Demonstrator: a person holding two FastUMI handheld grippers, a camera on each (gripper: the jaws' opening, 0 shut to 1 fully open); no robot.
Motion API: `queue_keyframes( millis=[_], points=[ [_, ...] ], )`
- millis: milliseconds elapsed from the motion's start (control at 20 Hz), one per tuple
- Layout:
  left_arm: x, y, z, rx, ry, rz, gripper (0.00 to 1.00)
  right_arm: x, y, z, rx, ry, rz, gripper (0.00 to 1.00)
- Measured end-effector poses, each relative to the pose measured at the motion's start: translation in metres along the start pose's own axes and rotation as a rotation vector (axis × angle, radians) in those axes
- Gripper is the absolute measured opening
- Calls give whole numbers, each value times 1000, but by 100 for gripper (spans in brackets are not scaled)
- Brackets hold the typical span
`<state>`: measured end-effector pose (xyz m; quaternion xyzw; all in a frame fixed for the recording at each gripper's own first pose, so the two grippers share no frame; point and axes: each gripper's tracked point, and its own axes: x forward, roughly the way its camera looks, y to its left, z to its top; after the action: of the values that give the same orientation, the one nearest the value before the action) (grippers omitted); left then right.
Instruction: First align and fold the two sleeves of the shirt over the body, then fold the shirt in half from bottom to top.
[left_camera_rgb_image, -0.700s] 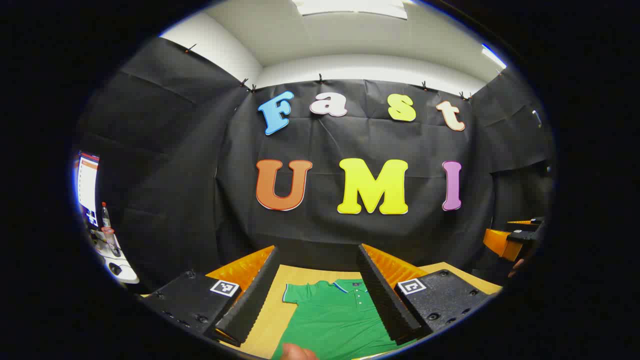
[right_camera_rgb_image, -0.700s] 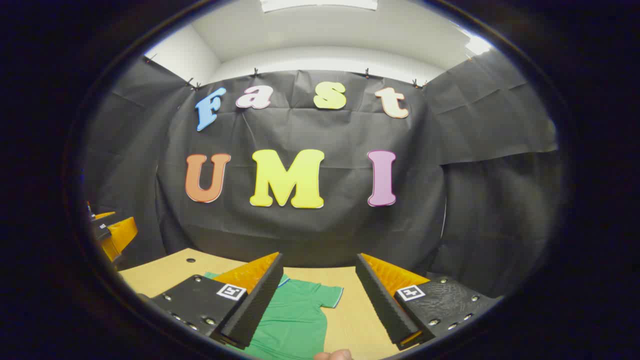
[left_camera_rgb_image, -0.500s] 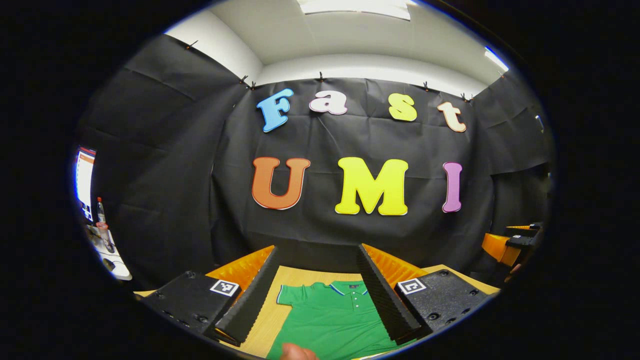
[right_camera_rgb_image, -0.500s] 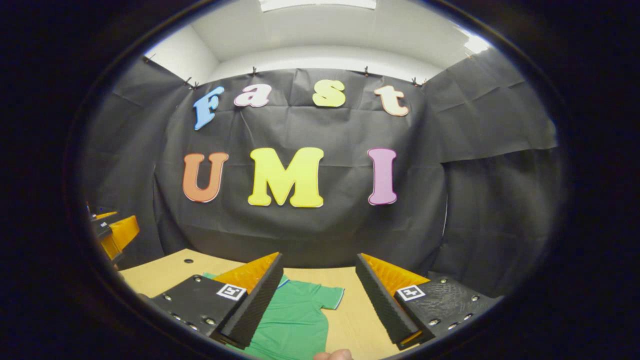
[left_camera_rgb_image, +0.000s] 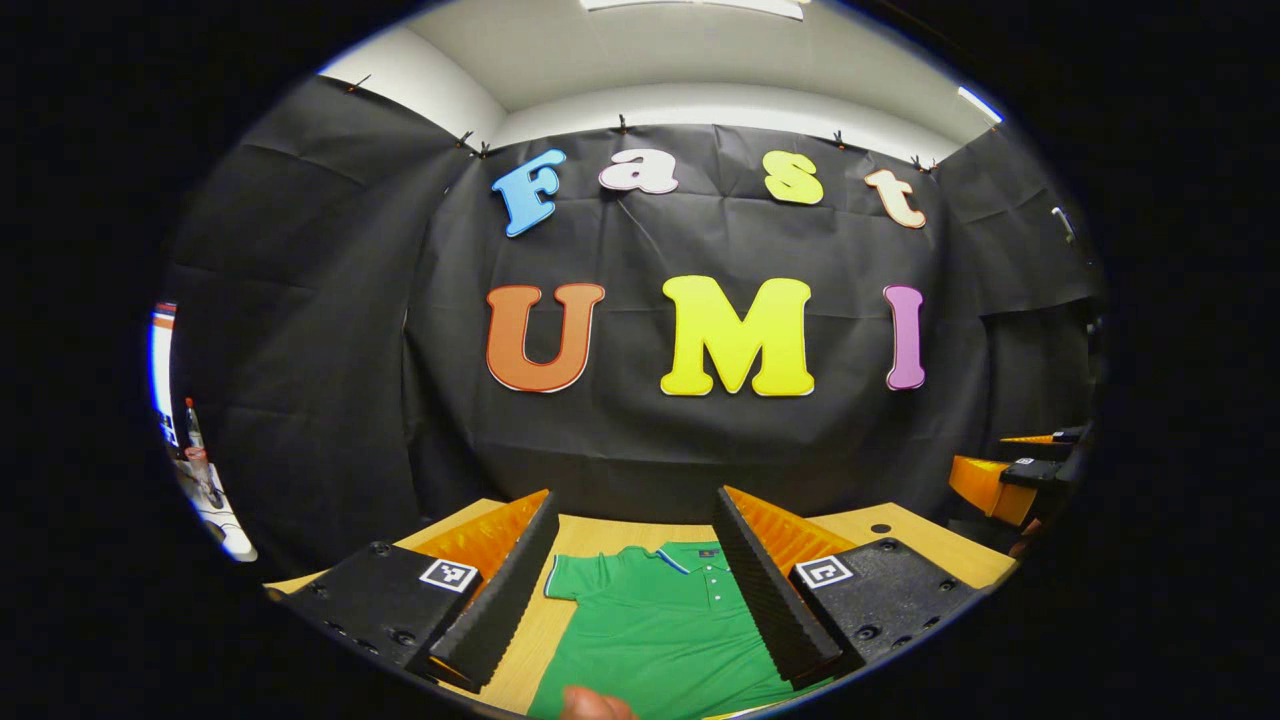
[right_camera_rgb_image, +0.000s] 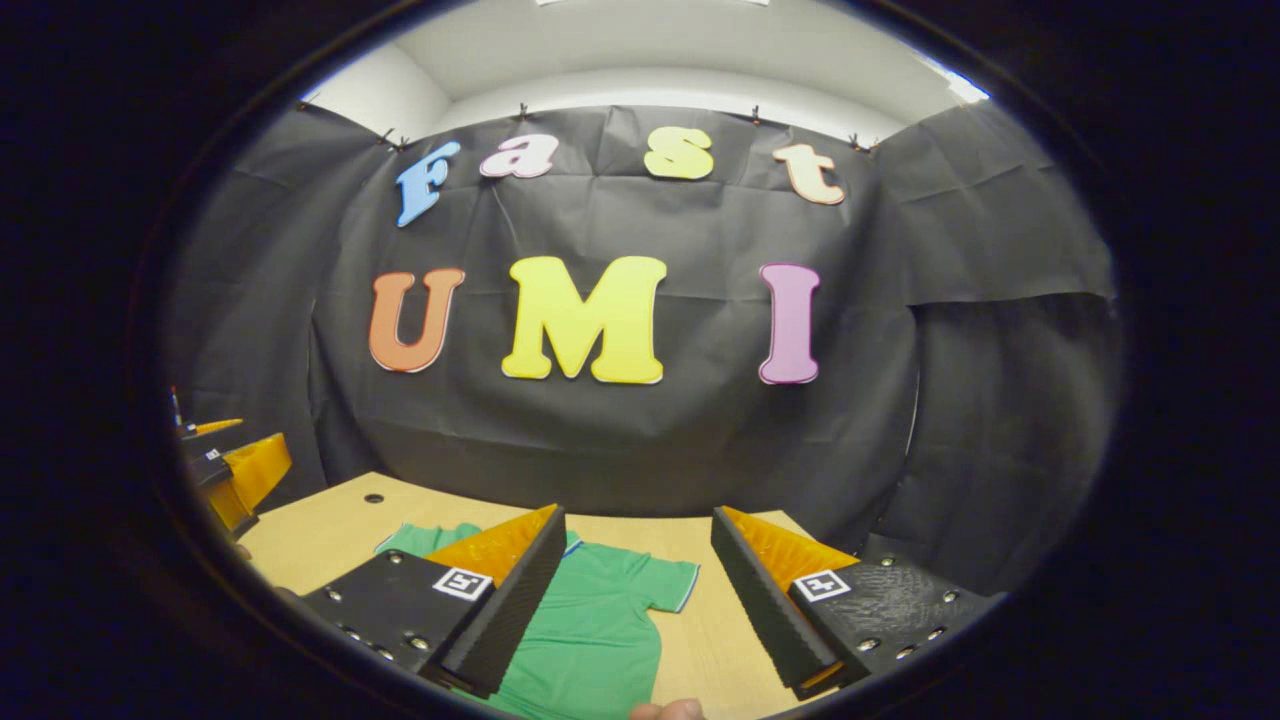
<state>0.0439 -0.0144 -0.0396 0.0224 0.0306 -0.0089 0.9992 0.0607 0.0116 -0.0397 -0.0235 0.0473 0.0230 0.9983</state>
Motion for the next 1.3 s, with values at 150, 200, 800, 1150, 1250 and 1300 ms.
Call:
queue_keyframes(
  millis=[150,200,800,1150,1250,1300],
  points=[
    [7,-4,0,4,-5,-6,99,12,2,-2,7,14,12,94],
    [11,-4,0,11,-7,-3,96,15,4,-2,4,16,19,94],
    [35,-12,-6,7,4,-34,99,57,-7,-19,-42,69,17,94],
    [46,-3,-13,-4,28,-29,99,174,-34,-43,-109,152,6,94],
    [49,-2,-17,-17,44,-22,99,212,-37,-68,-87,246,29,93],
    [50,1,-19,-21,51,-17,99,232,-40,-83,-72,297,31,94]
  ],
)
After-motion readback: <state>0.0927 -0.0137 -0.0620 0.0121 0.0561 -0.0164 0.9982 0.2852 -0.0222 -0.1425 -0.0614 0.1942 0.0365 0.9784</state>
